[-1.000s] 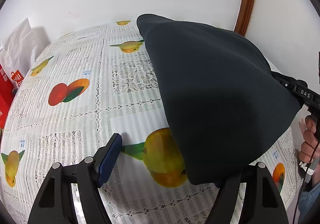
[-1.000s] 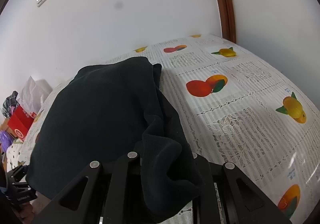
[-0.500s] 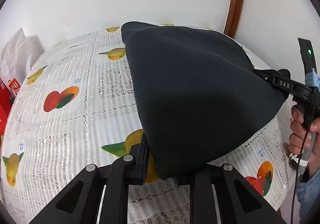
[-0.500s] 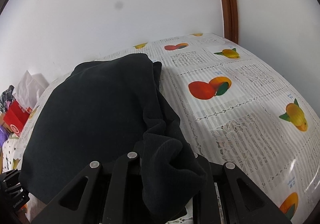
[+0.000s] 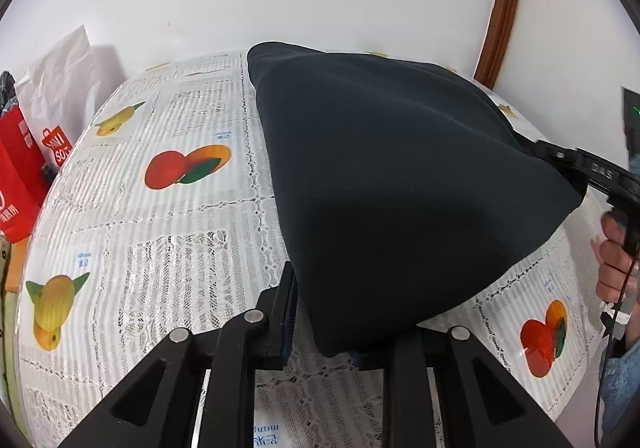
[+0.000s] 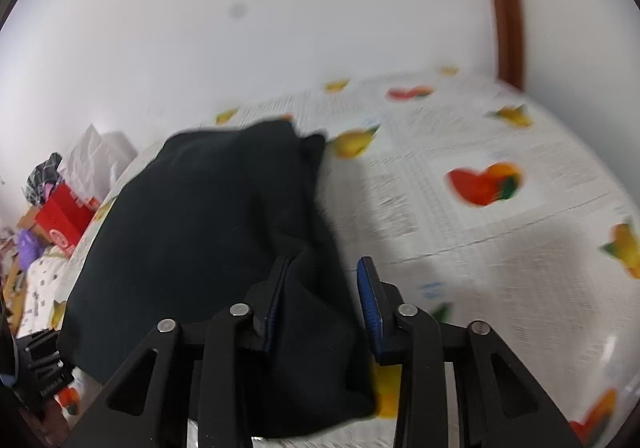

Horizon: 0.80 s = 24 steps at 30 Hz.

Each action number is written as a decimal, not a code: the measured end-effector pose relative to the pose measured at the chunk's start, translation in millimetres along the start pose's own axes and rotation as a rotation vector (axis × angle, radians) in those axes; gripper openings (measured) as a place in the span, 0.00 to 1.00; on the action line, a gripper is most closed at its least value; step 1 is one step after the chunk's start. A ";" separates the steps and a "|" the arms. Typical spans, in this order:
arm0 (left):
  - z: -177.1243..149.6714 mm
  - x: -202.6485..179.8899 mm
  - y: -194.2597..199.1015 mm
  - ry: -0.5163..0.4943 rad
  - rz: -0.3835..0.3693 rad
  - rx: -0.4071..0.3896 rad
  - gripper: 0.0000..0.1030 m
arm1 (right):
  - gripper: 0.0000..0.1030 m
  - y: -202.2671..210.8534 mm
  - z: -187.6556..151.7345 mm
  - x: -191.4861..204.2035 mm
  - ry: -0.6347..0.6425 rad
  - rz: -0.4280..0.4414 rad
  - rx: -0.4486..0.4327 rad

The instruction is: Fold small clothes

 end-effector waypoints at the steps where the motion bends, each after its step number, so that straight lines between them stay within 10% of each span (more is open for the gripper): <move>1: -0.4 0.9 0.3 0.001 0.000 0.000 0.25 | 0.36 7.6 2.7 -3.3 0.011 -0.014 -0.021; 8: 4.6 -16.5 -0.4 -0.002 -0.061 0.004 0.55 | 0.36 13.1 18.1 10.1 0.036 0.027 -0.060; 11: 5.0 -19.0 -7.9 -0.028 -0.012 0.009 0.56 | 0.34 -6.4 11.5 23.3 0.054 0.046 -0.012; 15: 1.3 -14.8 -17.7 0.019 -0.014 0.044 0.54 | 0.04 -28.0 -0.7 24.8 0.104 0.016 0.040; 19: -2.0 -10.8 -13.0 0.012 -0.005 0.025 0.48 | 0.03 0.8 17.9 9.2 -0.055 0.115 -0.069; 24: -4.1 -9.2 -7.5 -0.003 -0.005 0.040 0.50 | 0.04 -20.0 -15.0 5.2 0.029 0.024 0.048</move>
Point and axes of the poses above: each gripper's, at about its wrist camera, not at the fingertips, and y roughly against the way its jaws point, x to its left, z to its top, the point moved 10 cm from there along -y, roughly the way its jaws point, and after that the axes turned 11 degrees about -x, right-handed, at the moved point
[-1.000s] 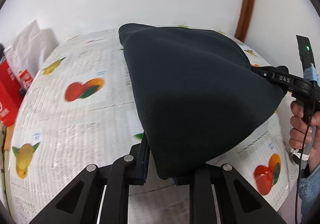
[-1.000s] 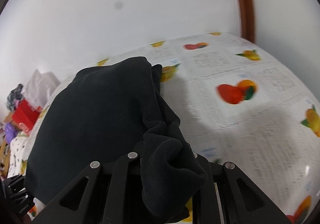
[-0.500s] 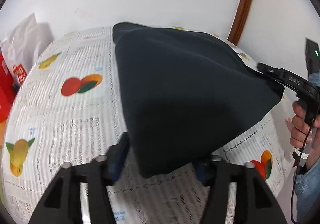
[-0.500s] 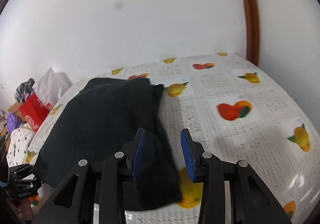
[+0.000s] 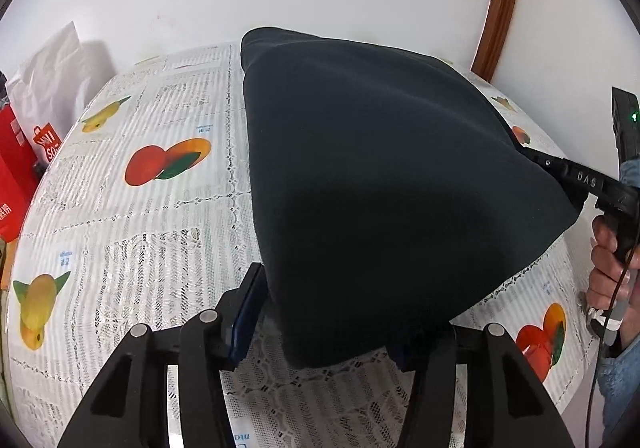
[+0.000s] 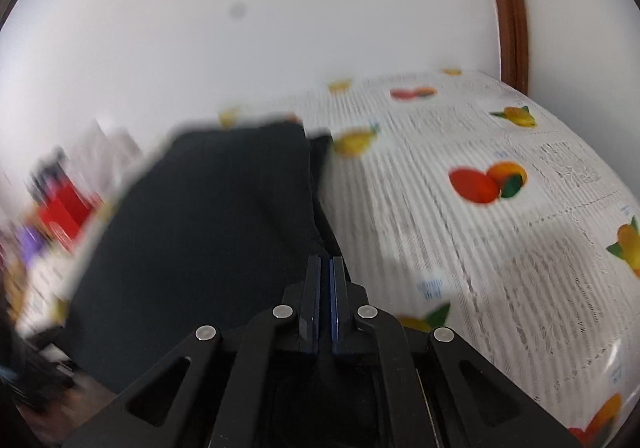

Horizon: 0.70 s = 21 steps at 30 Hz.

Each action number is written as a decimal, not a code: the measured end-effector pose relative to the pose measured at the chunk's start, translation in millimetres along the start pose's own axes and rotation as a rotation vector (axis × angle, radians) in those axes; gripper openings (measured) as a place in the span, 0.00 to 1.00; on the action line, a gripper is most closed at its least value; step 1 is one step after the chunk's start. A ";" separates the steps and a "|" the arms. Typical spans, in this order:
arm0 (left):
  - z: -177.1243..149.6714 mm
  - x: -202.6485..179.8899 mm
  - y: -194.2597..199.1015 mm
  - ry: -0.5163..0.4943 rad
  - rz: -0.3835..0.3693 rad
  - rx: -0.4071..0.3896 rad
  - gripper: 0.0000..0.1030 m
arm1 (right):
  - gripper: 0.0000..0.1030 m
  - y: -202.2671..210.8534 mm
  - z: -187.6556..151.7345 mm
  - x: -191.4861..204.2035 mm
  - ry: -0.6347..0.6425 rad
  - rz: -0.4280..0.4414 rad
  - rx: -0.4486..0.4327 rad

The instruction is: Fold small clothes

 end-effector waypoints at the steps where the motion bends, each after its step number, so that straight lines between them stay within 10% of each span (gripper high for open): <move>1: 0.1 0.7 0.8 -0.001 -0.011 0.006 0.50 | 0.05 1.9 0.1 1.1 0.023 -0.016 0.003; 8: -4.3 13.6 41.0 -0.045 -0.074 0.006 0.56 | 0.10 28.6 46.8 6.1 0.069 -0.020 -0.027; 15: 6.6 44.3 89.9 -0.020 -0.039 -0.053 0.59 | 0.36 5.1 91.3 14.9 0.104 -0.039 0.004; 21: 51.7 57.8 57.8 0.047 0.002 -0.076 0.60 | 0.45 -38.2 102.5 23.3 0.087 -0.018 0.082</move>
Point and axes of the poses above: each gripper's, at about its wrist camera, not at the fingertips, and y roughly against the way its jaws point, x to its left, z to its top, the point moved 10 cm from there along -y, roughly the way its jaws point, and after that the axes turned 11 degrees about -x, right-handed, at the moved point
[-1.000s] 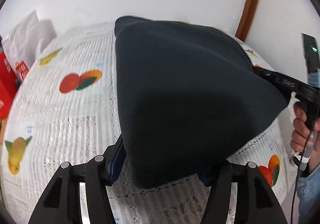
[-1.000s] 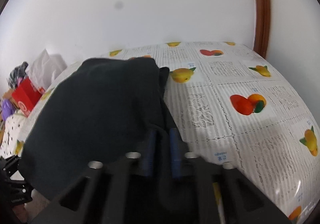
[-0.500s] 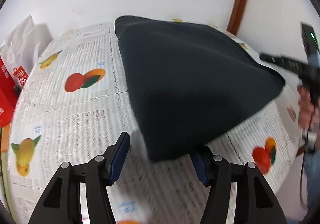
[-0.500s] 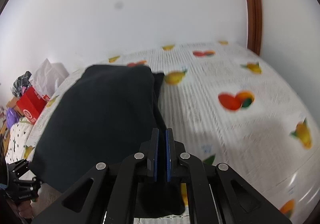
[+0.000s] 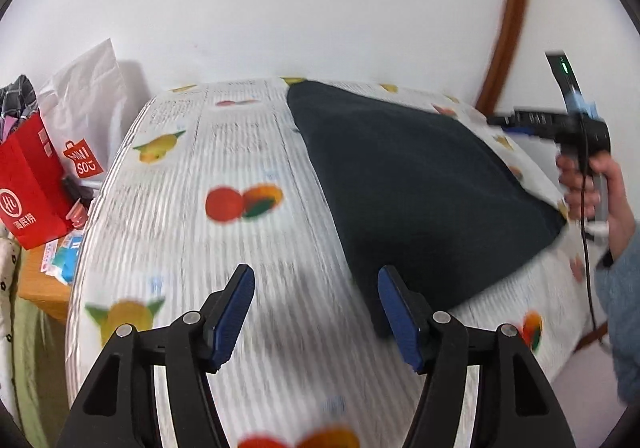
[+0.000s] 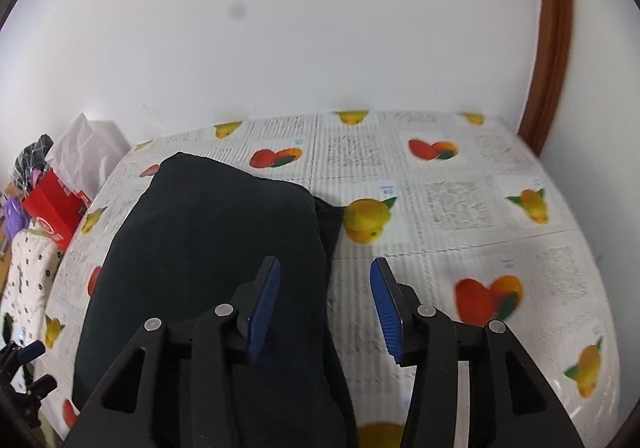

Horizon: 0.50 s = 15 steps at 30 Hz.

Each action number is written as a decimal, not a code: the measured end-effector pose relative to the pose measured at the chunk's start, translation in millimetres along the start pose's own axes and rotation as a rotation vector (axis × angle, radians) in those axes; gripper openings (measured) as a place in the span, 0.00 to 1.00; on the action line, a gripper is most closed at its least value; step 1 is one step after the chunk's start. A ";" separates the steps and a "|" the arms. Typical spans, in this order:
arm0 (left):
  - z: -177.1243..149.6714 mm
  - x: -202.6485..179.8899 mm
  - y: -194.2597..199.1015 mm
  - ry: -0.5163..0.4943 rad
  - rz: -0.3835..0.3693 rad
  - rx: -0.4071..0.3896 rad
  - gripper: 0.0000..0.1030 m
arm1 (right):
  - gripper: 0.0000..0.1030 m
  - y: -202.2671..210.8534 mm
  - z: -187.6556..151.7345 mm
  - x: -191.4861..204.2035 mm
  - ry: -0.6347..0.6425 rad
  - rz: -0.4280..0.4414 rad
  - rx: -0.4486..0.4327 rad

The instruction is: Fold small clothes

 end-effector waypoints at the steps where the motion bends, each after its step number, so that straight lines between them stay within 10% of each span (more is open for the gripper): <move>1: 6.6 1.0 -10.5 0.020 -0.003 0.003 0.61 | 0.46 -8.0 1.4 0.0 -0.011 0.003 0.014; 15: 33.7 -21.0 -117.5 0.049 -0.065 0.099 0.66 | 0.46 -116.5 10.8 -1.8 -0.206 0.121 0.188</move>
Point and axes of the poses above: each gripper's, at about its wrist camera, not at the fingertips, and y roughly against the way its jaws point, x to its left, z to its top, the point moved 10 cm from there along -y, roughly the way its jaws point, and after that the axes turned 11 degrees about -x, right-handed, at the moved point
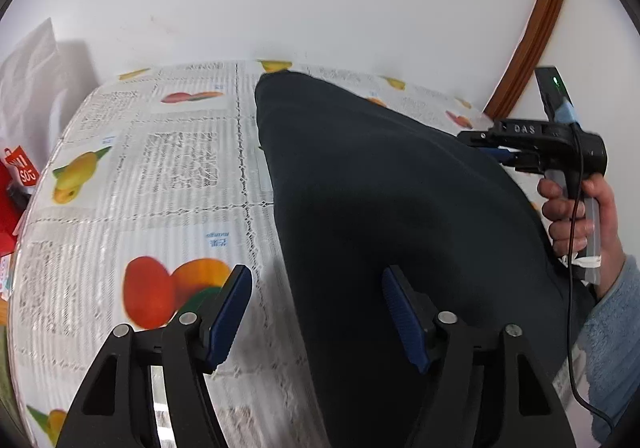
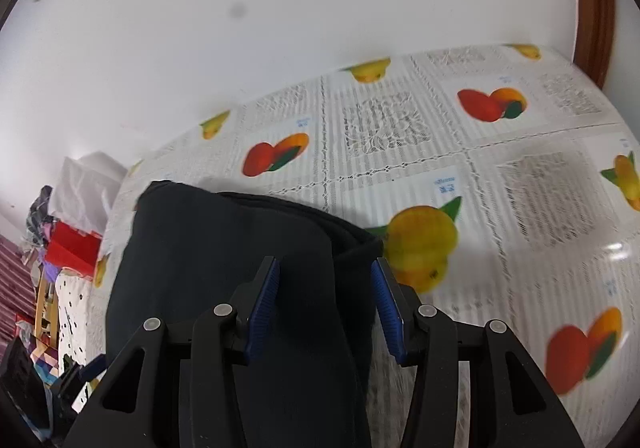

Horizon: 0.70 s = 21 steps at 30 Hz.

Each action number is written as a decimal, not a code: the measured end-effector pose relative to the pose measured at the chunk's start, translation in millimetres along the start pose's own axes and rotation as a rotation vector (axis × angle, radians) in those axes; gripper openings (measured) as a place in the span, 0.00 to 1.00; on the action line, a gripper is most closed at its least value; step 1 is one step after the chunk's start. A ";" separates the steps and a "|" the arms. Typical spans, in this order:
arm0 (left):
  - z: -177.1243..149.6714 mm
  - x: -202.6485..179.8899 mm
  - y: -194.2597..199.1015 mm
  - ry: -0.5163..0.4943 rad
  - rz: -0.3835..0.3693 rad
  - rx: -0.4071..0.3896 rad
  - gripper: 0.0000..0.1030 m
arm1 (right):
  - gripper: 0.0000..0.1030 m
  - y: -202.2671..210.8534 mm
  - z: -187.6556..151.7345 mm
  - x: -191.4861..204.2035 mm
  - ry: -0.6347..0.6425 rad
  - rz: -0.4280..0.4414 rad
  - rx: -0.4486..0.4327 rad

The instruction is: Fold small clothes

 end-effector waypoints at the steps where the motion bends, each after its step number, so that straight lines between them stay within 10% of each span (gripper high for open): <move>1: -0.9 -0.1 -5.3 0.003 0.001 0.012 0.67 | 0.46 -8.3 -0.5 0.3 -0.001 -0.015 0.021; 3: -1.7 0.1 -9.9 0.016 -0.014 0.019 0.68 | 0.46 -19.3 -1.1 2.2 0.002 -0.034 0.052; 7: -3.1 2.5 -11.5 0.035 -0.041 0.025 0.69 | 0.08 -15.6 12.0 24.5 0.128 0.006 -0.015; 12: -2.6 2.0 -7.4 0.039 -0.054 0.014 0.69 | 0.07 22.2 35.1 18.3 0.159 0.031 -0.269; 21: -7.9 2.7 11.0 -0.001 -0.022 -0.003 0.68 | 0.31 17.9 21.4 -15.0 0.055 -0.055 -0.120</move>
Point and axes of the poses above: each gripper's, at about its wrist camera, not at the fingertips, and y roughly against the way its jaws point, x to its left, z to its top, the point moved 10 cm from there along -y, roughly the way its jaws point, and after that the axes turned 11 degrees about -x, right-handed, at the moved point
